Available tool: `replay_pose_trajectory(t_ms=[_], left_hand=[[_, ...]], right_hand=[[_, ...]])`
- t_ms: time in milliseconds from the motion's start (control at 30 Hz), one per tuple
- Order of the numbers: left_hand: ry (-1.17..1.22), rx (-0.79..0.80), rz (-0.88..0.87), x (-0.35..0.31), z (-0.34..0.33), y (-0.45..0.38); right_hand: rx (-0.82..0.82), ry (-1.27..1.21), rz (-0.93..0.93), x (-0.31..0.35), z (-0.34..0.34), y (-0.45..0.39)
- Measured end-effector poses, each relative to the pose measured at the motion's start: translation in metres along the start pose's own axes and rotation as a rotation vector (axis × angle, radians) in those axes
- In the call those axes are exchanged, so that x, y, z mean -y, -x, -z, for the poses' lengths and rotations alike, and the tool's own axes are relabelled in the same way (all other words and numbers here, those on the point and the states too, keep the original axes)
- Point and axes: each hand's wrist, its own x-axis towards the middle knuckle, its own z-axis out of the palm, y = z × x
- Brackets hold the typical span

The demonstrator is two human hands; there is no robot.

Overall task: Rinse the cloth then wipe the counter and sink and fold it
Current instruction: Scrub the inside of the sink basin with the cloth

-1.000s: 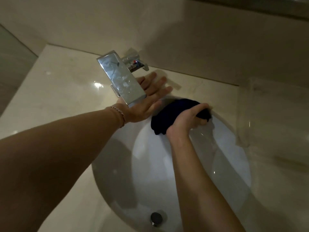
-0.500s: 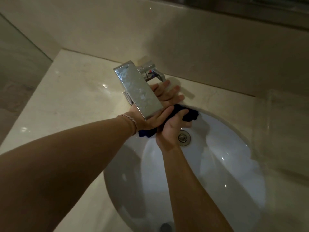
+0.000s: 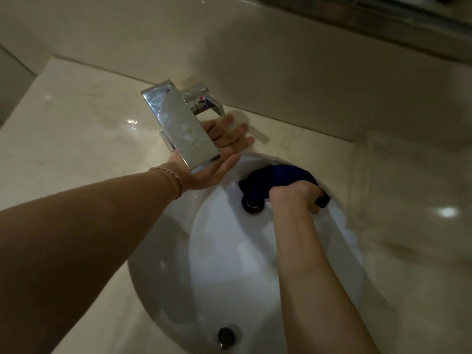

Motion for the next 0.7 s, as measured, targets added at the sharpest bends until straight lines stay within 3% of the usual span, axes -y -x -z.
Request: replay_pose_trajectory(t_ms=[233,367,433,533,633,700], left_hand=[[-0.038,-0.008,0.006,-0.001,-0.002,0.001],[-0.042,0.002,0.007,-0.002,0.000,0.000],[-0.040,0.021,0.014,-0.001,-0.001,0.000],[-0.040,0.039,0.013,-0.003,-0.001,0.000],[-0.008,0.056,0.021,-0.003,0.000,-0.001],[-0.002,0.083,0.038,-0.004,0.002,-0.001]], right_hand=[[0.399,0.022,-0.129,-0.014,0.014,0.012],[0.515,0.366,-0.014,-0.029,0.029,0.001],[0.558,0.747,0.282,-0.025,0.046,-0.005],[0.721,1.592,0.907,-0.007,0.077,-0.031],[0.630,2.253,1.530,0.014,0.105,-0.058],[0.597,2.509,1.686,0.022,0.121,-0.074]])
